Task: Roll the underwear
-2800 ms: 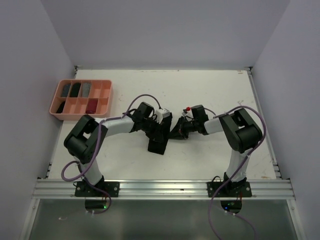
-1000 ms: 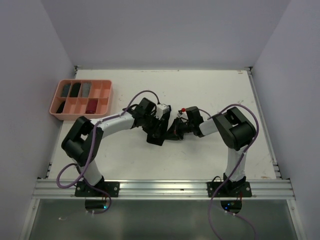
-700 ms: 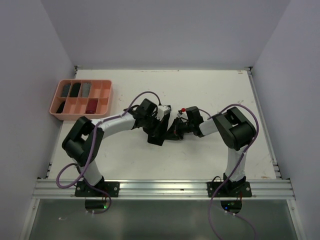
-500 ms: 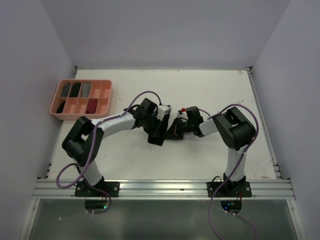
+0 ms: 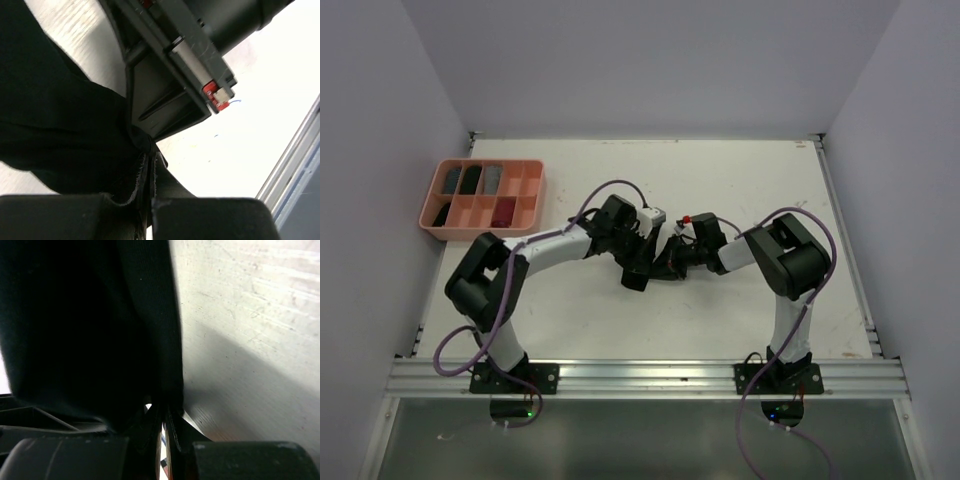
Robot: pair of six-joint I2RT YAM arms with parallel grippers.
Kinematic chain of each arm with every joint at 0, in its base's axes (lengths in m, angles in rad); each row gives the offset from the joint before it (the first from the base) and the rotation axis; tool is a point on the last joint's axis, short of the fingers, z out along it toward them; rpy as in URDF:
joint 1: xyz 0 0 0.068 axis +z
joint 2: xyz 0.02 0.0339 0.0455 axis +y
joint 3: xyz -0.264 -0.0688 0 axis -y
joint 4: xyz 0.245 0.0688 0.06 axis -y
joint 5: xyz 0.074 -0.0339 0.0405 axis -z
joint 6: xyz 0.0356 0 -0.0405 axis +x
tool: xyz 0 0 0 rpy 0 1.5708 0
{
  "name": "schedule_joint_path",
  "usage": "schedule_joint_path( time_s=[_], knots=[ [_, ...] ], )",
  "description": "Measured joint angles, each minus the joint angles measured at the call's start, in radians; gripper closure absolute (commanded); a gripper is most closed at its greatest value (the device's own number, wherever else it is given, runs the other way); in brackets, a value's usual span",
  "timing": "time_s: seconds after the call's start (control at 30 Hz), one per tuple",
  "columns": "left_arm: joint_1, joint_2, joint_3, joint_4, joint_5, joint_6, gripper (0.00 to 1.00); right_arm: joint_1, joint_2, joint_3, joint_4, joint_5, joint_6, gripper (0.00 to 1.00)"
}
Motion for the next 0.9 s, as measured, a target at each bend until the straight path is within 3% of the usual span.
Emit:
schedule_joint_path(
  time_s=[0.33, 0.43, 0.7, 0.9],
  knots=[
    [0.062, 0.088, -0.069, 0.126, 0.122, -0.051, 0.77, -0.008, -0.006, 0.013, -0.061, 0.003, -0.053, 0.9],
    [0.105, 0.106, -0.082, 0.162, 0.205, -0.069, 0.61, -0.008, -0.016, 0.036, -0.137, 0.007, -0.079, 0.91],
    [0.158, 0.113, -0.13, 0.259, 0.354, -0.073, 0.49, -0.042, -0.061, 0.134, -0.307, -0.034, -0.184, 0.89],
    [0.172, 0.101, -0.181, 0.347, 0.394, -0.076, 0.48, -0.117, -0.106, 0.212, -0.257, -0.024, -0.164, 0.7]
  ],
)
